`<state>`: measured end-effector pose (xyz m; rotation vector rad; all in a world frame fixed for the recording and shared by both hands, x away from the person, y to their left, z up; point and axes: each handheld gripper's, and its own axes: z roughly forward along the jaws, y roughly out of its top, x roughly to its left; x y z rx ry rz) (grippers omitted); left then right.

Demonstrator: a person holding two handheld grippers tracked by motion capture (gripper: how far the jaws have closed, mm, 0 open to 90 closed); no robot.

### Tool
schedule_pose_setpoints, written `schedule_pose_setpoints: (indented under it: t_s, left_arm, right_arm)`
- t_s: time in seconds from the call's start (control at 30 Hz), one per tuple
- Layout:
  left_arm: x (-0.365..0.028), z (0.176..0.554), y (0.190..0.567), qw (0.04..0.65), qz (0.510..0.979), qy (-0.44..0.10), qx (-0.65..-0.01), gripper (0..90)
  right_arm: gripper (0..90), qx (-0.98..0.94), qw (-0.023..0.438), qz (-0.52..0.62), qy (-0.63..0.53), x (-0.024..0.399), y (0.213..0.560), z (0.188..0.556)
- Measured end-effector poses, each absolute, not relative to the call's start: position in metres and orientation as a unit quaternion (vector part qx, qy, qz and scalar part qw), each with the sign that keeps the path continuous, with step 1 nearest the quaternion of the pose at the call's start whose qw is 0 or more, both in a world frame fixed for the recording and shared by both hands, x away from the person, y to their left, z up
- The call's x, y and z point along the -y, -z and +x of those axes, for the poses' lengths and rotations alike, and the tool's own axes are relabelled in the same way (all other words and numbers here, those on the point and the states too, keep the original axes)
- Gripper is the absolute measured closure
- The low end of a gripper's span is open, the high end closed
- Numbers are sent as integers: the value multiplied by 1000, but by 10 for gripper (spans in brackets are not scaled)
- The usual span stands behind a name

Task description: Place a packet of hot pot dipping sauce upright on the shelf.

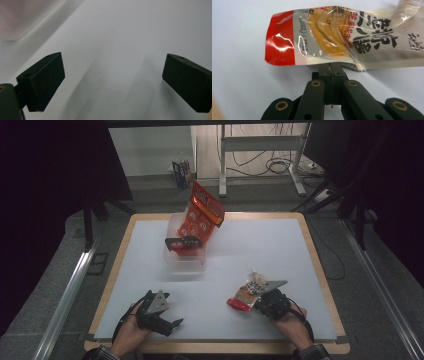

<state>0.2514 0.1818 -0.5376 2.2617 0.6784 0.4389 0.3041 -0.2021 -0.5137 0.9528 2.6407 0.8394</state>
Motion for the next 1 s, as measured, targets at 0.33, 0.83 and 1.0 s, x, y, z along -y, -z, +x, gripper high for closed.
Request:
schedule_pose_setpoints:
  t_s: [0.33,0.83,1.0]
  left_arm:
    - [-183,251,536,365,876,-163,-269,42]
    - [-153,260,518,404,858,-140,-284,256]
    - [-129,277,513,431,851,-119,-275,521]
  right_arm:
    - [886,-911,93,273,-293,152,517,312]
    - [641,-889,112,317,-311,206,505,308]
    - [555,-886,126,321,-309,211,503,310]
